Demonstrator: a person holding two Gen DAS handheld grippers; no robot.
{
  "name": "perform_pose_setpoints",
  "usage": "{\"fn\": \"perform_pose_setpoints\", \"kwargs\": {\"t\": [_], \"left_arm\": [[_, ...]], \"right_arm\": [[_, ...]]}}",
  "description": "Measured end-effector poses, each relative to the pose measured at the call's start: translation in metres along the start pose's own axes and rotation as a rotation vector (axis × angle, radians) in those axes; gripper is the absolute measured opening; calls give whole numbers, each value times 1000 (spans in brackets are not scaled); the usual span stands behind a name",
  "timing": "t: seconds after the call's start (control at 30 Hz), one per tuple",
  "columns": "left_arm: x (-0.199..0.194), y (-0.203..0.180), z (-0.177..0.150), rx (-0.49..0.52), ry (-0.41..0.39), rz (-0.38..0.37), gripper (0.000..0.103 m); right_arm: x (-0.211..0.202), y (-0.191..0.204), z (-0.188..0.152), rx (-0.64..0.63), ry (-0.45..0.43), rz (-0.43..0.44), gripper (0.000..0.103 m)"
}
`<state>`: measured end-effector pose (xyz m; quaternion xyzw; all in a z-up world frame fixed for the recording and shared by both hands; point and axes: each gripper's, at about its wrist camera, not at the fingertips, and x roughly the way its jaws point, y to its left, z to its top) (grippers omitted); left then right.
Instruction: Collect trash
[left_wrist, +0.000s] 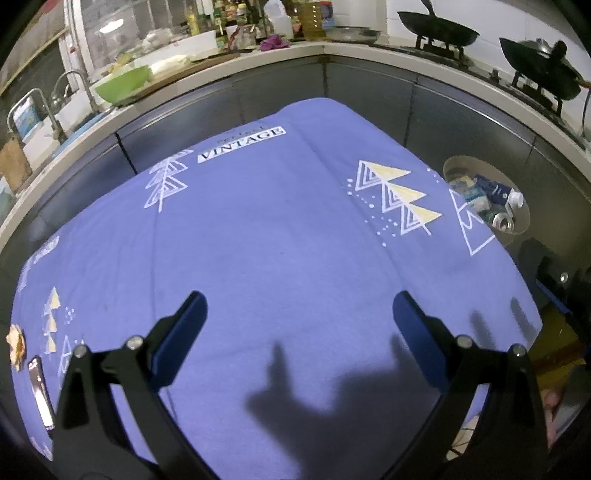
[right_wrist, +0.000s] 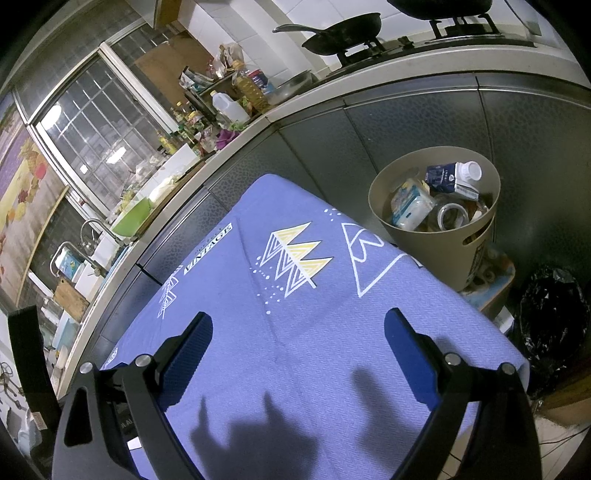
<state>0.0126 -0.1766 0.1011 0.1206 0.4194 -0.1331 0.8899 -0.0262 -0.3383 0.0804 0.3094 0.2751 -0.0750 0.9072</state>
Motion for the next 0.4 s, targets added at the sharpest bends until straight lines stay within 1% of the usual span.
{"fn": "perform_pose_setpoints", "kwargs": {"t": [0.23,0.4], "left_arm": [[-6,-2,1,6,-21,-11,97],[-4,-2,1,9,-9,-16,97]], "right_arm": [[0,-2,-1,5,-3,-2,89],[0,-5,-3,7,-4,-2,89]]}}
